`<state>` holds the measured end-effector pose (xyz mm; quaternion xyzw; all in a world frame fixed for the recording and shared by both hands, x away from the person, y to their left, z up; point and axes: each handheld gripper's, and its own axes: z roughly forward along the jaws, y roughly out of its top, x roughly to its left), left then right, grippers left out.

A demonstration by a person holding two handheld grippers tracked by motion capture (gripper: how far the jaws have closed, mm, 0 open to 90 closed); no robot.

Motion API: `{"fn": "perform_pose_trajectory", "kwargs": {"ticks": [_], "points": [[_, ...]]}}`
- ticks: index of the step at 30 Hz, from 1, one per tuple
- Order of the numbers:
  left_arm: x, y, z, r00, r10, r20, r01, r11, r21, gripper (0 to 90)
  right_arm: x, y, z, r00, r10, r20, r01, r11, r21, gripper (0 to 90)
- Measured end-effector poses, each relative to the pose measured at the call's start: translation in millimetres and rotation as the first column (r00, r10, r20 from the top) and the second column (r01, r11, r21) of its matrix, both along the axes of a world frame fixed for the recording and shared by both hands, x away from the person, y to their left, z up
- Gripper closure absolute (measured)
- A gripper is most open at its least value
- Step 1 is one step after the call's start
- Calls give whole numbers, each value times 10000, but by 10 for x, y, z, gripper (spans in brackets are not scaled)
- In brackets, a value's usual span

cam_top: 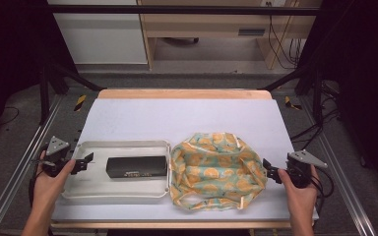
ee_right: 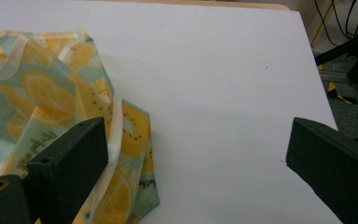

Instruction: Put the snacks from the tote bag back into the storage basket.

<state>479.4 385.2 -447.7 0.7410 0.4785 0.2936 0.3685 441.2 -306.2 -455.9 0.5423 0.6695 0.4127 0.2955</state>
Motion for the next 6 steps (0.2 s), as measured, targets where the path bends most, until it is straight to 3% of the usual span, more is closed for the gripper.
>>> {"fn": "perform_pose_trajectory", "kwargs": {"ticks": [6], "points": [[-31, 17, -15, 9998, 148, 102, -149, 9998, 138, 53, -66, 5, -9, 10000, 40, 46, -39, 9997, -258, 55]]}}
